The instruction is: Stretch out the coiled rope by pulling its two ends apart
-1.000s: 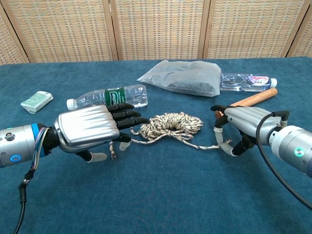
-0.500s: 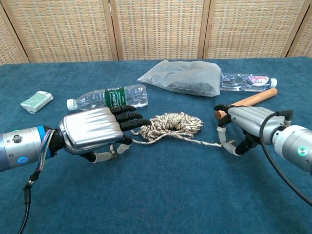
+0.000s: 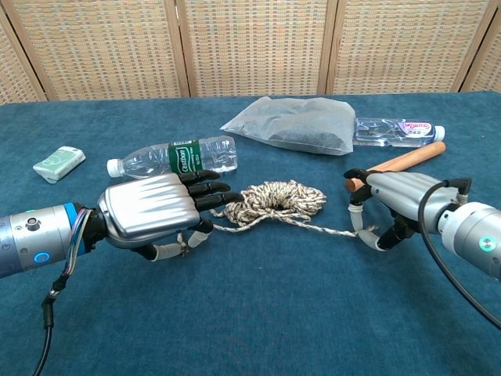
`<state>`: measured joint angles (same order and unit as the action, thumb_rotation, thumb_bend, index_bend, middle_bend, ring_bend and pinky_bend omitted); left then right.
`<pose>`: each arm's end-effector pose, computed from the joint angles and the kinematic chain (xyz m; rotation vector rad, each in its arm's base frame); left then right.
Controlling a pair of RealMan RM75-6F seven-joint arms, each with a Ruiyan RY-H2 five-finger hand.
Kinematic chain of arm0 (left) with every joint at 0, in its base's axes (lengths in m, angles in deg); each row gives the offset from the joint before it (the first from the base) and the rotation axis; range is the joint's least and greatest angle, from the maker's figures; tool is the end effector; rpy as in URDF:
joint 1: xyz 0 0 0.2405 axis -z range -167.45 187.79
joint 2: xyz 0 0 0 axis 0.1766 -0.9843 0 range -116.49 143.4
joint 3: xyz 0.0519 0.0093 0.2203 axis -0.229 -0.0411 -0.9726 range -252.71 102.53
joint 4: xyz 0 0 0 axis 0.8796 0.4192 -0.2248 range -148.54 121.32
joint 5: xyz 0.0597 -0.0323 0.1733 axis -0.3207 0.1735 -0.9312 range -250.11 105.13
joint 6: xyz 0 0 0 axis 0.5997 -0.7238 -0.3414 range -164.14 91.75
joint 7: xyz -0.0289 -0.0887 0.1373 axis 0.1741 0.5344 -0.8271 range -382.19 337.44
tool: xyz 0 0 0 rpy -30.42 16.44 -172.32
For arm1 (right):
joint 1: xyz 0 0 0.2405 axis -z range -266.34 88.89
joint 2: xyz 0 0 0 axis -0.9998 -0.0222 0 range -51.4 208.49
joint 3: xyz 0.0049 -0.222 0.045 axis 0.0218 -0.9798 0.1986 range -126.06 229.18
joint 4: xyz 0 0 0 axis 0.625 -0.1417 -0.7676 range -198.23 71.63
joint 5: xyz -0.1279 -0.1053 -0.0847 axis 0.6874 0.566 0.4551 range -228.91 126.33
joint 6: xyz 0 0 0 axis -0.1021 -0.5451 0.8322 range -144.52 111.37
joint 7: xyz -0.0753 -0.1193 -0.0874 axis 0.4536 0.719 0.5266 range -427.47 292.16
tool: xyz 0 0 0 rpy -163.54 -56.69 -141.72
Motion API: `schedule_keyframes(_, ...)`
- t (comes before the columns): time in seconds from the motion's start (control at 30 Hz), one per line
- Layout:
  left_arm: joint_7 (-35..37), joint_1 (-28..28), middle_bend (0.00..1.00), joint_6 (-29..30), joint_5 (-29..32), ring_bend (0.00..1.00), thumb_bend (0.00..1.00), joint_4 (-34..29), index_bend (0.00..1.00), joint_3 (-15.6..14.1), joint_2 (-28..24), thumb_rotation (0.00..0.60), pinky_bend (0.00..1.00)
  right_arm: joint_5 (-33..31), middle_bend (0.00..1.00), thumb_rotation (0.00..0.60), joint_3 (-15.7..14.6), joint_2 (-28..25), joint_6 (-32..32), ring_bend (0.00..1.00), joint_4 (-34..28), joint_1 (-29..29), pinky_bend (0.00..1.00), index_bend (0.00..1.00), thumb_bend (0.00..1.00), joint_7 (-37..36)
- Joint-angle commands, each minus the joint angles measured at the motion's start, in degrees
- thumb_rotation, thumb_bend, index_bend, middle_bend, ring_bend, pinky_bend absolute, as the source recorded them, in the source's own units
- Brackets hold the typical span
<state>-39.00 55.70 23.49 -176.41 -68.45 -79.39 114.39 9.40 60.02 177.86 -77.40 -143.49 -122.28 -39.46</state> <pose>-0.1240 0.2985 -0.0723 -2.3621 0.0034 -0.8278 -0.1608 -0.3009 -0.0415 1.7529 -1.0381 0.7972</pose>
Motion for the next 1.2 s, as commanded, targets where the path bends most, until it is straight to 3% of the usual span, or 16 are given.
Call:
schedule_keyframes(0.03,0.06,0.04,0.0,-0.04,0.21,0.0,0.39,0.13,0.55,-0.05,0.13,0.6,0.0,0.01,0.0,0.6,0.02,-0.05,-0.02,0.0,-0.1,0.0,0.0,0.71,0.45,0.01)
schedule_keyframes(0.57,1.56,0.14,0.0,-0.13,1.87,0.0,0.4,1.59,0.59,-0.54,1.3,0.6,0.0,-0.07,0.0,0.6,0.21,-0.36,-0.13,0.0,-0.82,-0.13,0.0,0.72,0.45,0.25)
schedule_keyframes(0.83,1.3,0.22,0.0,0.26,2.33,0.0,0.41,1.53,0.74,-0.48,1.37,0.6,0.0,-0.01,0.0,0.6,0.27,-0.7,-0.37,0.0,-1.38,-0.12,0.0,0.72,0.45,0.33)
schedule_keyframes(1.2,1.6,-0.75,0.0,2.78,2.98,0.0,0.43,0.48,0.81,-0.38,-1.77,0.6,0.0,0.75,0.0,0.6,0.01,-1.07,-0.65,0.0,-1.17,0.07,0.0,0.72,0.45,-0.33)
